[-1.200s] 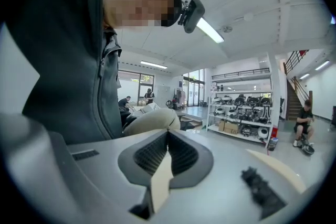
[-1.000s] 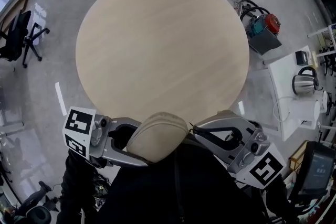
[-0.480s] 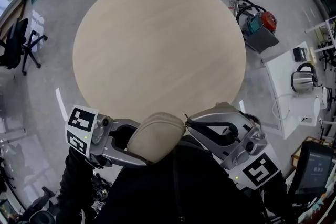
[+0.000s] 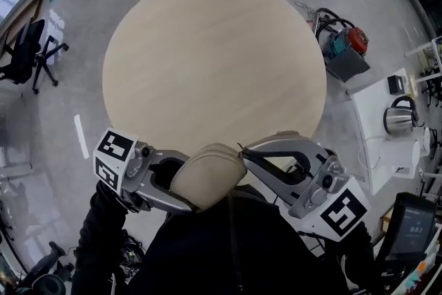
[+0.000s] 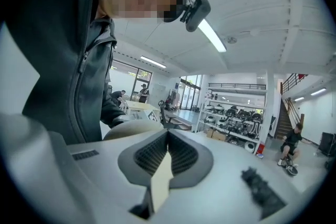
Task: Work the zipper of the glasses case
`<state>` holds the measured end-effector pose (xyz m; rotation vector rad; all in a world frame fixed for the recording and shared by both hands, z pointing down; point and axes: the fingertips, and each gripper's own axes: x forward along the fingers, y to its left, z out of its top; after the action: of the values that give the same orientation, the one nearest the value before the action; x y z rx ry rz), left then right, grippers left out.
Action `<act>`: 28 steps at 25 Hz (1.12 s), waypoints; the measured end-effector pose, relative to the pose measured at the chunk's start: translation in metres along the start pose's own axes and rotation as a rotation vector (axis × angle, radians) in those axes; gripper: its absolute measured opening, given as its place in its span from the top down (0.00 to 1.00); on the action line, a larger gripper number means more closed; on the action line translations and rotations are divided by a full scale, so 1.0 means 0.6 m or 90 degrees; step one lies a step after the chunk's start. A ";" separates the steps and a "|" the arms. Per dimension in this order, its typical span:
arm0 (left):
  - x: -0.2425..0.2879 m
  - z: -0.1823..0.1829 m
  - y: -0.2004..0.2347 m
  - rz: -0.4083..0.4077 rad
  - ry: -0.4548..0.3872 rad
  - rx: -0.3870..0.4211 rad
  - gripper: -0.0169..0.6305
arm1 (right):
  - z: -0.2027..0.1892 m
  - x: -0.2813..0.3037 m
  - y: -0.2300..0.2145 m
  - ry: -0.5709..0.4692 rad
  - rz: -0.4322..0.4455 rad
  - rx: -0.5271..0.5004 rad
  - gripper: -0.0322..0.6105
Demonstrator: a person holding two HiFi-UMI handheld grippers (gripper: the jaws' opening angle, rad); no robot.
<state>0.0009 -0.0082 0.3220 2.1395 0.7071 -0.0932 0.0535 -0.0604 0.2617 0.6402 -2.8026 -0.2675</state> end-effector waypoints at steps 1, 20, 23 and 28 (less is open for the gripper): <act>-0.004 0.006 0.001 -0.011 -0.027 0.016 0.52 | 0.009 0.002 -0.005 -0.010 -0.008 0.001 0.94; -0.060 0.178 0.075 -0.119 -0.615 -0.117 0.33 | 0.058 0.026 -0.065 -0.061 -0.236 -0.026 0.94; -0.067 0.202 0.082 -0.122 -0.653 -0.131 0.31 | 0.069 0.017 -0.056 -0.095 -0.258 0.004 0.94; -0.064 0.226 0.081 -0.144 -0.675 -0.133 0.30 | 0.057 0.006 -0.052 -0.145 -0.281 0.103 0.94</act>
<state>0.0179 -0.1509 0.2831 1.4851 0.2826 -1.1209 0.0533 -0.0857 0.2224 1.3462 -2.8835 -0.2053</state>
